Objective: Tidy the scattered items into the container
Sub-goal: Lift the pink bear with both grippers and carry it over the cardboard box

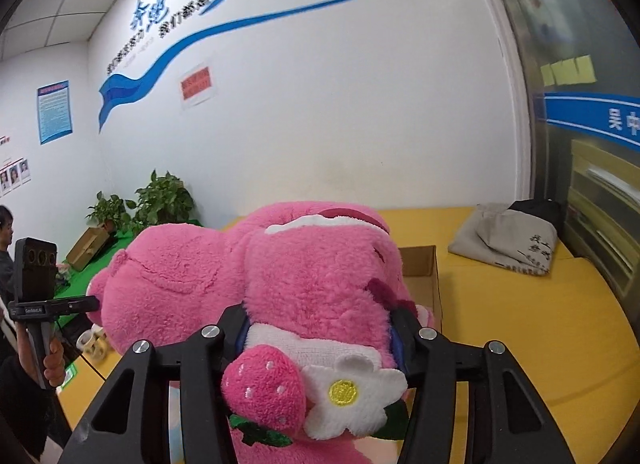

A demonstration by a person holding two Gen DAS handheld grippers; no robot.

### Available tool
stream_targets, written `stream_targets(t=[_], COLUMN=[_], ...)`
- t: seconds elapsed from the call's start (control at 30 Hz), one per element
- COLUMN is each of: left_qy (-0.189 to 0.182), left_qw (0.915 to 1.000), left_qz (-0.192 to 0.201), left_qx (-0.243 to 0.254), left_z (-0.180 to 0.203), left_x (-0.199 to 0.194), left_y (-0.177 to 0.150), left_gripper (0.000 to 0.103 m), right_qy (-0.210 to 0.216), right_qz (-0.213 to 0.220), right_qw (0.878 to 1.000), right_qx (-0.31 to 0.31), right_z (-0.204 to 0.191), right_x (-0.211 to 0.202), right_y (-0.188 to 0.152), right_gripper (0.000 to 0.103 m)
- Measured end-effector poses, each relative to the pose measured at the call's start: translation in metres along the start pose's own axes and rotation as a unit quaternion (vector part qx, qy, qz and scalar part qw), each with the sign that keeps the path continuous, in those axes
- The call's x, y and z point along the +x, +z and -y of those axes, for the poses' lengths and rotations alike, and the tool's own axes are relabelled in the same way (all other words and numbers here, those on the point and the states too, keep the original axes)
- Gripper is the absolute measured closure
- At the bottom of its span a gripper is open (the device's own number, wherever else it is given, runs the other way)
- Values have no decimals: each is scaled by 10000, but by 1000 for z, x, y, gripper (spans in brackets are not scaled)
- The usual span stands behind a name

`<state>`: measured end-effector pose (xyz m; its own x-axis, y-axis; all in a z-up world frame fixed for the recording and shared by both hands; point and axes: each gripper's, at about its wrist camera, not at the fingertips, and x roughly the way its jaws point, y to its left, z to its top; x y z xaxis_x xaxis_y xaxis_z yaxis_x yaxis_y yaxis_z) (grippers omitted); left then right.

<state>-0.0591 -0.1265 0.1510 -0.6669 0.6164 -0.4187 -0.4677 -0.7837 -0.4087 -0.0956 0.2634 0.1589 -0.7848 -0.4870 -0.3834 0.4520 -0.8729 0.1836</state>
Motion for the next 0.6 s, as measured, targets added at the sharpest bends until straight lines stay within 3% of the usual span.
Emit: stream_targets(t=[0.13, 0.27, 0.43, 0.6], left_qy=[46, 129, 356, 740], left_qw=[9998, 9974, 9881, 9748], left_qz=[-128, -504, -1207, -1811], left_qx=[-162, -501, -880, -1071], left_z=[-41, -88, -144, -166], left_x=[56, 126, 219, 272], left_y=[47, 67, 65, 39], left_gripper=[66, 66, 66, 66], right_qy=[-57, -176, -430, -633], right_qz=[-315, -666, -1217, -1861], right_qw=[9993, 9972, 9909, 9789], right_qx=[175, 297, 380, 554], right_z=[30, 60, 103, 134], right_x=[89, 170, 255, 307], right_y=[30, 39, 22, -13], right_gripper=[46, 46, 46, 45])
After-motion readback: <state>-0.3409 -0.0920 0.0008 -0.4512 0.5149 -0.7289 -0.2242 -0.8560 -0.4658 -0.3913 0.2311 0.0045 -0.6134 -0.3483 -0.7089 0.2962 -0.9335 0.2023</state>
